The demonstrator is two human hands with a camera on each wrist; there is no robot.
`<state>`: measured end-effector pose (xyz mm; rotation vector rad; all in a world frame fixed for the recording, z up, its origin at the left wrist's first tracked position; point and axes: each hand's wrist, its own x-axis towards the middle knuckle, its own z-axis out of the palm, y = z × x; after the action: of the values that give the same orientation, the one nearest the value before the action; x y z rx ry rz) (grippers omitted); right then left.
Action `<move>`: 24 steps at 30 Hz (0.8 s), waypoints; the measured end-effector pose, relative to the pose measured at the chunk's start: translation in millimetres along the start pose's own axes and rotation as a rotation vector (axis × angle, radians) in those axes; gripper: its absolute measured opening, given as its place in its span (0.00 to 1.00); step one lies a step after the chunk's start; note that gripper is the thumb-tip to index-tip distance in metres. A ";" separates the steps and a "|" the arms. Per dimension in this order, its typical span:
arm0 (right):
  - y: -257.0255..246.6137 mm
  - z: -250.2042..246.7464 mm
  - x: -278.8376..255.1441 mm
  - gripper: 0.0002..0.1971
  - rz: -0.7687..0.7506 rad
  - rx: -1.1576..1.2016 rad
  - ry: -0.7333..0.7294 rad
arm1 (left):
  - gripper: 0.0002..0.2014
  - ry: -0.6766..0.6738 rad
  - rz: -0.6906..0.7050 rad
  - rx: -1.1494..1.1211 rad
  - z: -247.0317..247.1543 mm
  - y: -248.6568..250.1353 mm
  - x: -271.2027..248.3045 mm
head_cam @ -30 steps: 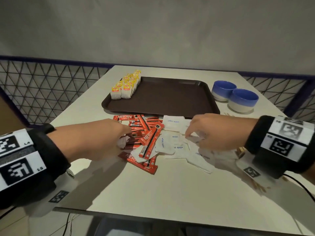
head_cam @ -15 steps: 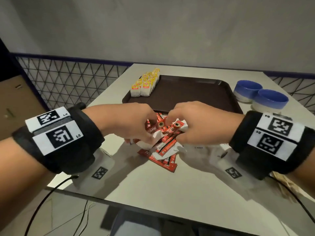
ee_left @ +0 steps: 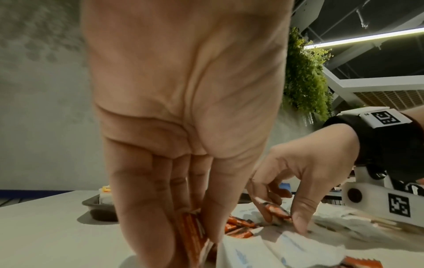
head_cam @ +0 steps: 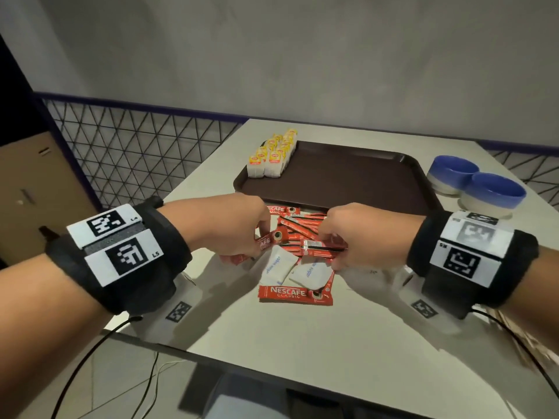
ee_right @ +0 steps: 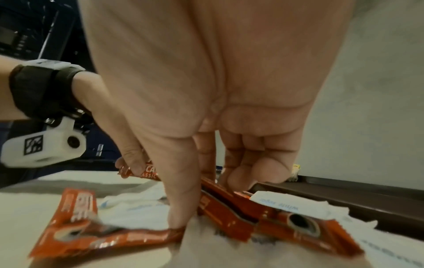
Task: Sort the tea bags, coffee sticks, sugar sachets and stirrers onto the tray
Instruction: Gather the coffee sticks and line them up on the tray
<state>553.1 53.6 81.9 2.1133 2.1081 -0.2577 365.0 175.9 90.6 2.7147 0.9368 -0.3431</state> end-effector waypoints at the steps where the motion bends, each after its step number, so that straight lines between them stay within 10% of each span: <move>1: 2.8 -4.0 -0.5 0.12 0.021 0.029 0.008 | 0.03 0.017 0.005 -0.008 -1.9 2.5 2.5; 6: 23.4 -33.1 -3.6 0.08 0.150 0.420 0.154 | 0.06 0.131 0.034 -0.387 -26.8 11.6 25.3; 10: 38.8 -51.0 7.6 0.08 0.150 1.233 0.393 | 0.03 0.223 0.056 -0.882 -57.4 23.7 51.1; 14: 44.1 -57.8 34.4 0.08 0.056 1.831 0.483 | 0.19 0.050 0.248 -1.143 -65.6 40.7 73.1; 17: 49.7 -57.5 58.0 0.21 0.071 1.926 0.526 | 0.13 0.024 0.306 -1.228 -54.1 43.2 85.9; 24: 55.6 -54.6 91.4 0.12 0.109 1.720 0.556 | 0.12 0.020 0.284 -1.594 -40.6 11.1 90.0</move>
<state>609.8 154.6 113.8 3.2324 2.1055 -2.4067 446.4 231.2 103.6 1.2955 0.4097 0.3743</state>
